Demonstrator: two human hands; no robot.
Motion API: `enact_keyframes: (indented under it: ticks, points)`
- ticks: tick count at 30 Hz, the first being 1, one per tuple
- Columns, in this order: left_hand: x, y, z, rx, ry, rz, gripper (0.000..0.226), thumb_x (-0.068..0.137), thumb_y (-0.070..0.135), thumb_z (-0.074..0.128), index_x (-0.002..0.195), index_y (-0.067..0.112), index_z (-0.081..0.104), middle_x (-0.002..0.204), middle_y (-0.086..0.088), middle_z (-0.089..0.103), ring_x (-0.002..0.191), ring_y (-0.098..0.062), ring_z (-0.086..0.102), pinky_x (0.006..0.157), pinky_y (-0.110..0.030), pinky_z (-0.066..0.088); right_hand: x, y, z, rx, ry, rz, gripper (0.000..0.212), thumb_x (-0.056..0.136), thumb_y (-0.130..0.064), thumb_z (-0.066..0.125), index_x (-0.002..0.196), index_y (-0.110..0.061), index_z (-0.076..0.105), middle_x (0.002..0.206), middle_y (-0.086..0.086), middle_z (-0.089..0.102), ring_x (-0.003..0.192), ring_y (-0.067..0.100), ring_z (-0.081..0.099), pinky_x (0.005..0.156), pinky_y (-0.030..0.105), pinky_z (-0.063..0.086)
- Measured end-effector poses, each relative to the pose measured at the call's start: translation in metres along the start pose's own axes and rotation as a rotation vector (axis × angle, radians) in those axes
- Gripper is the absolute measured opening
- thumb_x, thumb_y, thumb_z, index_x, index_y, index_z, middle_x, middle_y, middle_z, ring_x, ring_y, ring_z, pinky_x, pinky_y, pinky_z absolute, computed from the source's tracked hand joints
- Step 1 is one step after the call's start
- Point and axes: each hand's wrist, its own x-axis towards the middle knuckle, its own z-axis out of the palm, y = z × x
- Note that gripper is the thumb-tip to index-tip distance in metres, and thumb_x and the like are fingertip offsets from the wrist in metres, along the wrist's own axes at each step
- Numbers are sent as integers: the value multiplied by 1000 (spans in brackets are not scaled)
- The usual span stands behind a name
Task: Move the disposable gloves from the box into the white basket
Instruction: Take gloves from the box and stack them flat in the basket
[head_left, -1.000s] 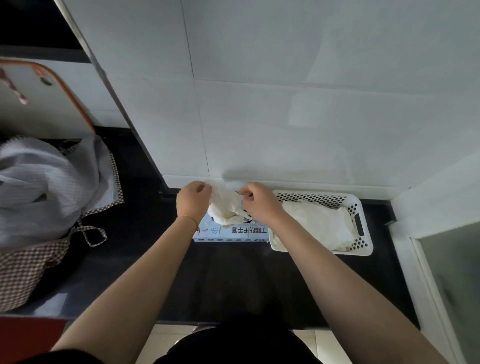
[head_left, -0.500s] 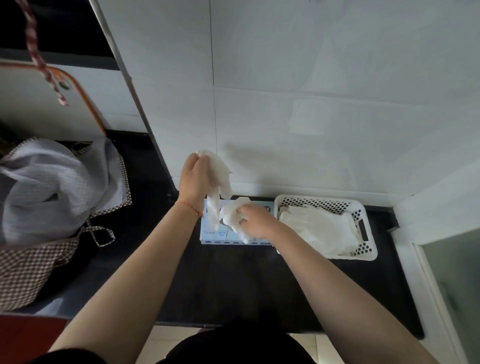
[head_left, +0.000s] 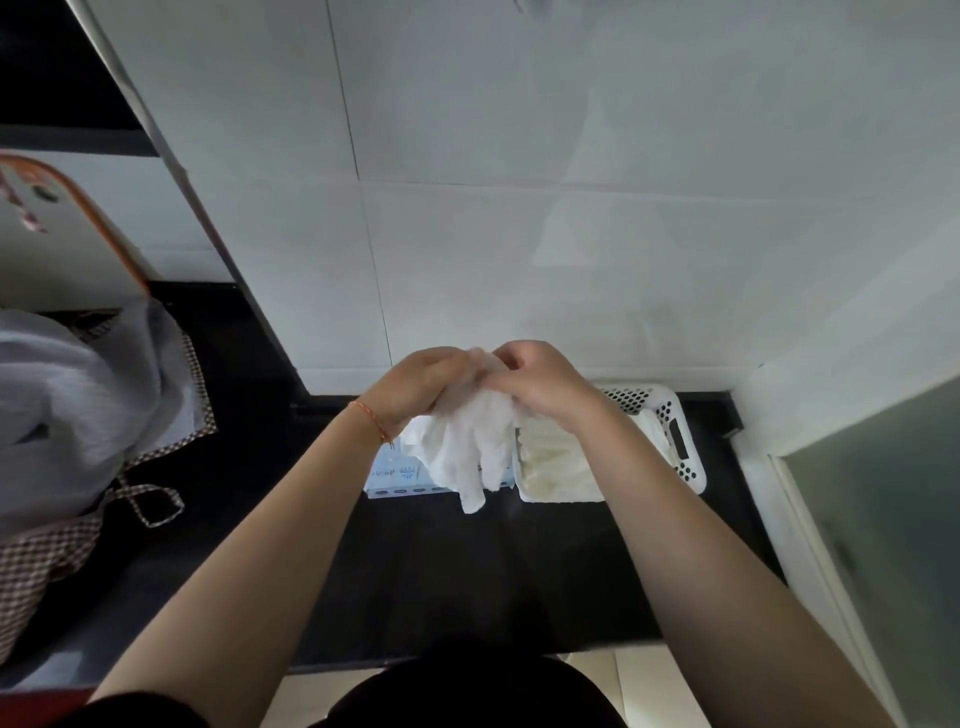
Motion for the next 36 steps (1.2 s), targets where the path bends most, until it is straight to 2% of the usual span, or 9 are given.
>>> enact_keyframes:
  ticks: [3, 6, 9, 11, 17, 21, 26, 30, 36]
  points:
    - [6, -11, 2, 97, 1, -46, 33, 81, 30, 75, 106, 12, 65, 90, -4, 75, 81, -21, 69, 81, -35, 54, -3, 2, -7, 94, 147, 17, 7, 87, -21, 66, 87, -14, 68, 74, -3, 61, 64, 11, 56, 57, 23, 42]
    - [14, -23, 13, 317, 61, -49, 13, 87, 10, 63, 98, 16, 66, 90, -2, 75, 82, -20, 67, 86, -39, 53, -9, 0, -18, 114, 247, 26, 9, 86, -16, 59, 78, -16, 60, 66, -6, 50, 59, 11, 45, 54, 23, 35]
    - [18, -26, 22, 416, 188, -50, 25, 89, 4, 48, 90, 19, 68, 85, 5, 67, 81, -17, 58, 74, -27, 51, -16, -2, -29, 142, 284, 27, 7, 85, -15, 51, 78, -14, 52, 66, -4, 41, 62, 15, 38, 54, 27, 29]
    - [19, -24, 28, 332, 203, -53, 33, 86, -1, 44, 86, 19, 69, 83, 3, 66, 80, -17, 57, 80, -32, 53, -19, -3, -32, 165, 304, 14, 6, 85, -14, 49, 79, -14, 49, 64, -3, 37, 62, 15, 35, 55, 28, 27]
    - [22, -17, 51, 263, 18, 57, 18, 82, 12, 68, 100, 14, 68, 90, -3, 73, 81, -22, 66, 80, -33, 53, -23, -4, -33, 159, 323, 0, 12, 87, -12, 49, 75, -13, 48, 62, -6, 40, 61, 14, 37, 55, 27, 30]
    - [28, -21, 55, 330, 76, 34, 28, 87, 21, 67, 85, -7, 63, 71, -7, 47, 66, -18, 40, 64, -31, 35, -23, 1, -42, 187, 371, 8, 11, 85, -13, 48, 75, -12, 44, 62, -3, 34, 60, 15, 30, 53, 28, 26]
    - [30, -19, 46, 206, 131, -6, 28, 82, 30, 68, 84, 2, 73, 78, -11, 63, 71, -19, 53, 69, -31, 45, -17, 16, -59, 288, 485, 107, 26, 87, -12, 47, 67, -18, 31, 62, -6, 27, 60, 16, 24, 53, 30, 20]
    - [36, -16, 37, 153, 144, 13, 27, 83, 26, 64, 78, -1, 68, 69, -2, 53, 67, -14, 45, 68, -27, 38, -10, 30, -63, 267, 515, 137, 9, 90, -15, 49, 82, -11, 49, 67, -4, 42, 67, 17, 37, 58, 29, 29]
    - [55, -23, 32, 196, 125, -36, 19, 92, 22, 62, 80, 9, 71, 64, 4, 57, 58, -10, 49, 62, -24, 42, 1, 71, -67, 174, 427, 250, 15, 90, -21, 51, 78, -13, 47, 70, 6, 42, 61, 19, 36, 55, 30, 25]
